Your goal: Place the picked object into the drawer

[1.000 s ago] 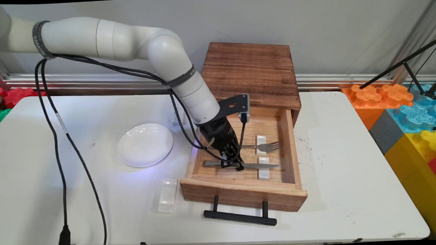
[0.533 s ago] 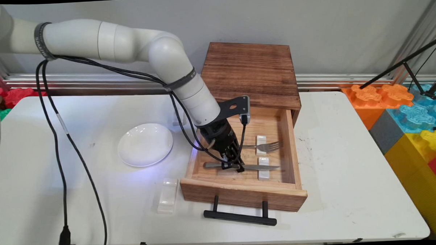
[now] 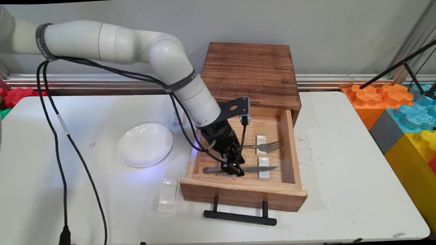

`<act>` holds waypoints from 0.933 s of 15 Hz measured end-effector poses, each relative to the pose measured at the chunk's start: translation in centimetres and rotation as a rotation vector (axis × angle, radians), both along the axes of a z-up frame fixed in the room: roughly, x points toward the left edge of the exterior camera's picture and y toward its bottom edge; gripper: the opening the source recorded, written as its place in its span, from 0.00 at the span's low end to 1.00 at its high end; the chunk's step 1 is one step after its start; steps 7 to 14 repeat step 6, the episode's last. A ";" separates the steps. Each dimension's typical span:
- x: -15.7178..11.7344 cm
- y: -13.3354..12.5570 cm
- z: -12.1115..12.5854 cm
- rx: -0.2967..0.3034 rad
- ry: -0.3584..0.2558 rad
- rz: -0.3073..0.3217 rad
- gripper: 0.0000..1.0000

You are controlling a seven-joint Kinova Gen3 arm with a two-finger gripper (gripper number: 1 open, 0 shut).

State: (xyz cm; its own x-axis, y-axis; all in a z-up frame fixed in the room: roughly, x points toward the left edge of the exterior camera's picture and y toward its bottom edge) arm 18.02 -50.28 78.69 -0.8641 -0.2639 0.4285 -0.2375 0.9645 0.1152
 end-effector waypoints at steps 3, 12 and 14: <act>0.0 0.0 0.0 -0.002 0.000 -0.001 1.00; 0.0 0.1 0.1 -0.004 0.001 0.001 1.00; 0.0 0.1 0.1 -0.004 0.001 0.001 1.00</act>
